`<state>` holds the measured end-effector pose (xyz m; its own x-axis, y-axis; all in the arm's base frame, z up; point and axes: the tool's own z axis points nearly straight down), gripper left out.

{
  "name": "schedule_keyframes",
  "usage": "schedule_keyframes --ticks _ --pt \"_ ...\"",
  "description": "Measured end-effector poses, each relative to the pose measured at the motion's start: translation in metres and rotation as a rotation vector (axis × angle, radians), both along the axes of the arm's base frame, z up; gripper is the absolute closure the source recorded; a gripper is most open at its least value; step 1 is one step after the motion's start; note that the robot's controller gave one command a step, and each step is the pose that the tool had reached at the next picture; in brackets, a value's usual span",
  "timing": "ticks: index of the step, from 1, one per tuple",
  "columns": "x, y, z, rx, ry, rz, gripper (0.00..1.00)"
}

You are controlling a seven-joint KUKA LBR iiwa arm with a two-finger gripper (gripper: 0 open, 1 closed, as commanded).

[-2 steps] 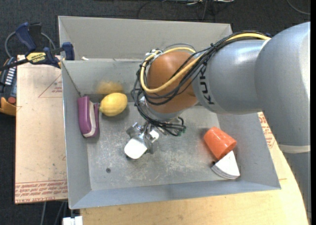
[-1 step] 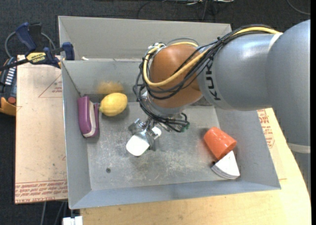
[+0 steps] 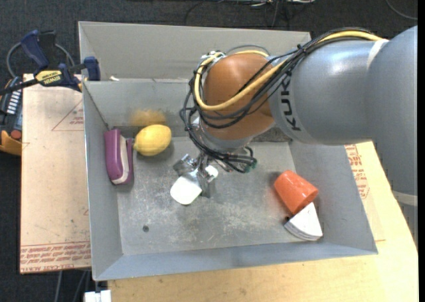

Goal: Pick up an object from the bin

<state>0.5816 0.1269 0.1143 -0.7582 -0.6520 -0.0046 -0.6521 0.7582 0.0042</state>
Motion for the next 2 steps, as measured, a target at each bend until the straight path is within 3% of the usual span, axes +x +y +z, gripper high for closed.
schedule_keyframes --ticks 2 --pt "-0.001 0.000 0.024 0.000 0.002 -0.001 1.00"
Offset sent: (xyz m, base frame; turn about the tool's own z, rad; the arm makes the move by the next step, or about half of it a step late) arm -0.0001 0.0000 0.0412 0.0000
